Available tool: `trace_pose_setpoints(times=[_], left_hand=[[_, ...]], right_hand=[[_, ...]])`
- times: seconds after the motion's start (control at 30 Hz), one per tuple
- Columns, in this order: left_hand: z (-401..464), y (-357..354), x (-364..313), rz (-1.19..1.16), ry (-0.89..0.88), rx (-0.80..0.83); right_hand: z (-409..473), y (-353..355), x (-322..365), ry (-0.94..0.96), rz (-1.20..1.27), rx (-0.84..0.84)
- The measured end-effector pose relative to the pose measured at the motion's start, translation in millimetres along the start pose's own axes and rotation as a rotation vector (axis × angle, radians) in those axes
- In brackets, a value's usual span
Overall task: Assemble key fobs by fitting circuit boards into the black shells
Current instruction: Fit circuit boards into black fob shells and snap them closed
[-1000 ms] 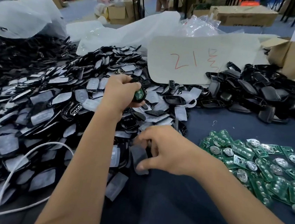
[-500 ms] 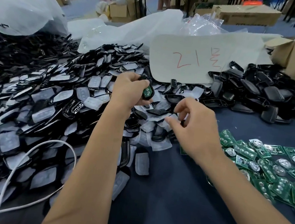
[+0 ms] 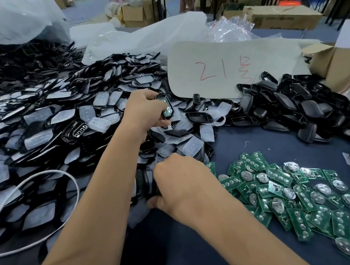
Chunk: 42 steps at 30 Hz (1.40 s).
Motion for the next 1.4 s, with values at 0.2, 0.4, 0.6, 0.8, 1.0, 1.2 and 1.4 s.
trace_pose_setpoints(times=[0.2,0.4,0.6,0.8,1.0,1.2,1.4], left_hand=[[-4,-4,-4,0.007,-0.009,0.006],[-21,-27,-14,-0.079,-0.015,0.024],[-46,-90,-14,-0.009,-0.11,0.082],[-100,-202,1,0.181,-0.295,0.331],[-112,-211,-11,0.231,-0.6,0.237],[-117,-217,-14,-0.094,-0.479,0.382],[-119,-224,-8,-0.238,-0.326,0.485]], right_hand=[[-8,15,-17,-0.013,-0.082,0.03],[-19,30,-62,-0.123,0.116,-0.144],[-85,51,-217,-0.586,0.883,-0.677],[-129,29,-299,-0.839,1.299,-1.036],[-125,15,-304,-0.818,1.504,-1.037],[-126,15,-307,-0.808,1.529,-1.067],[-124,21,-303,-0.67,1.609,-1.046]])
Point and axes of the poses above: each hand's wrist, its own z-axis towards the middle knuckle, its own y-axis out of the back of the hand, x = y × z, the point moved 10 cm from there along z, towards the middle knuckle, and after that the axes turned 10 degrees about -x, right-handed, at the moved point
